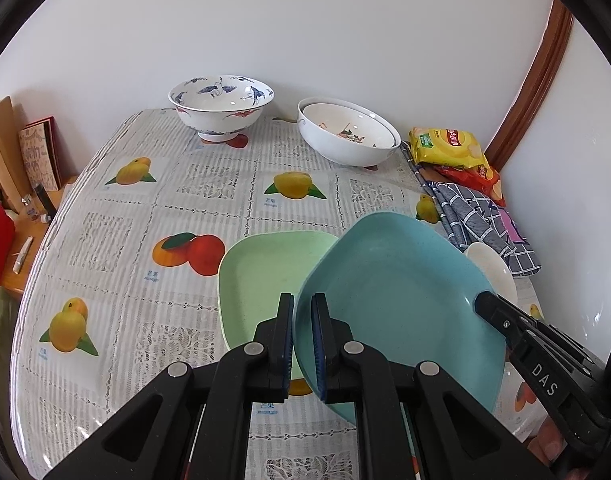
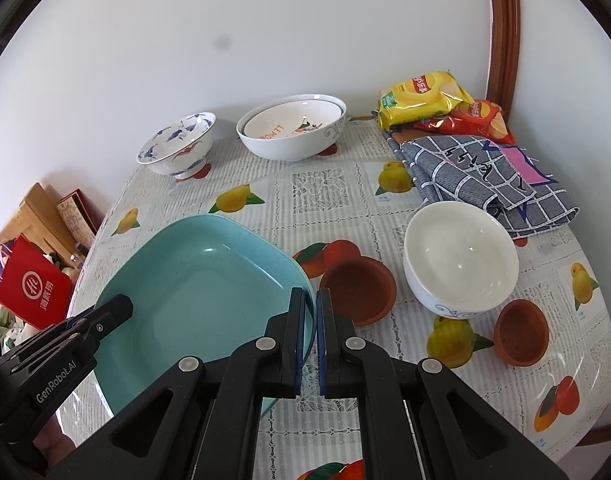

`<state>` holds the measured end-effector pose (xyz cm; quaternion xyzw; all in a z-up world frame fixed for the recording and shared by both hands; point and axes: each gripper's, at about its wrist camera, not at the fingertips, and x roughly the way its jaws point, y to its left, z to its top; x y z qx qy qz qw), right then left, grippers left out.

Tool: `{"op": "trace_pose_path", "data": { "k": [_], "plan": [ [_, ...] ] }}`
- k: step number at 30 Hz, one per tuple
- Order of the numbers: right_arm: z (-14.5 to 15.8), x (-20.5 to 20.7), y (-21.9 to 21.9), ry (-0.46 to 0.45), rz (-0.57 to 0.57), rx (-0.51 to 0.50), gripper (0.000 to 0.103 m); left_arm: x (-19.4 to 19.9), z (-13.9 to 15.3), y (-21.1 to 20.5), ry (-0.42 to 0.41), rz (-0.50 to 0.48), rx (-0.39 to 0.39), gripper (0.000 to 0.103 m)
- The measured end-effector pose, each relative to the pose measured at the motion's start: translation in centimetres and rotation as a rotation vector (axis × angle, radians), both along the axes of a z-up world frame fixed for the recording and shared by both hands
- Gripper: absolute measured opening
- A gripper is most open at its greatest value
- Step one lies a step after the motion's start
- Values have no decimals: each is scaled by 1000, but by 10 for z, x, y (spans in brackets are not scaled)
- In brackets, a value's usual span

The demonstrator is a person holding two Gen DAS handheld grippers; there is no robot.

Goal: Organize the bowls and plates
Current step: 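Carry the blue plate with both grippers over the green plate stack, then lower the blue plate onto the green plate with both grippers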

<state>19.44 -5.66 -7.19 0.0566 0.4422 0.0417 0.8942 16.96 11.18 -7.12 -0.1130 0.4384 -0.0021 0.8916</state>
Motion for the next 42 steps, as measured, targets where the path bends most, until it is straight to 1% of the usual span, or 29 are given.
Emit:
{"op": "trace_pose_path", "data": {
  "k": [17, 32, 42],
  "plan": [
    [-14, 7, 13, 30, 16, -17, 6, 7, -16, 13, 31, 16, -17, 9],
    [-41, 17, 25, 88, 36, -27, 6, 16, -42, 25, 83, 39, -27, 9],
    [-59, 29, 31, 129, 49, -31, 6, 32, -59, 31, 117, 46, -27, 9]
  ]
}}
